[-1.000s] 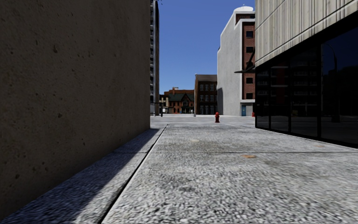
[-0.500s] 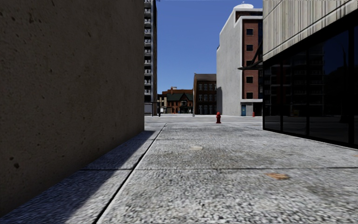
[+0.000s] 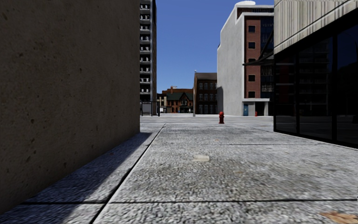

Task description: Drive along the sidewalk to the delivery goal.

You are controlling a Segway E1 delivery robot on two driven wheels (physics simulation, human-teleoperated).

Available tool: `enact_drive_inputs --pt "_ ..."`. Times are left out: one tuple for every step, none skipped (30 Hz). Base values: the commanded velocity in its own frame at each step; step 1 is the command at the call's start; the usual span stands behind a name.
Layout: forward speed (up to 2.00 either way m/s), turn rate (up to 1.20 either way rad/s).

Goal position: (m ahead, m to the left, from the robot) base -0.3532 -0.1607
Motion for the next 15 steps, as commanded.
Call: enact_drive_inputs --pt "0.00 0.00" --pt "0.00 0.00" --pt "0.00 0.00" --pt "0.00 0.00" --pt "0.00 0.00" --pt "0.00 0.00" --pt "0.00 0.00" --pt "0.00 0.00" --pt "0.00 0.00" --pt "0.00 0.00" --pt "0.00 0.00" --pt "0.00 0.00" --pt "0.00 0.00" --pt "0.00 0.00" --pt "0.00 0.00"
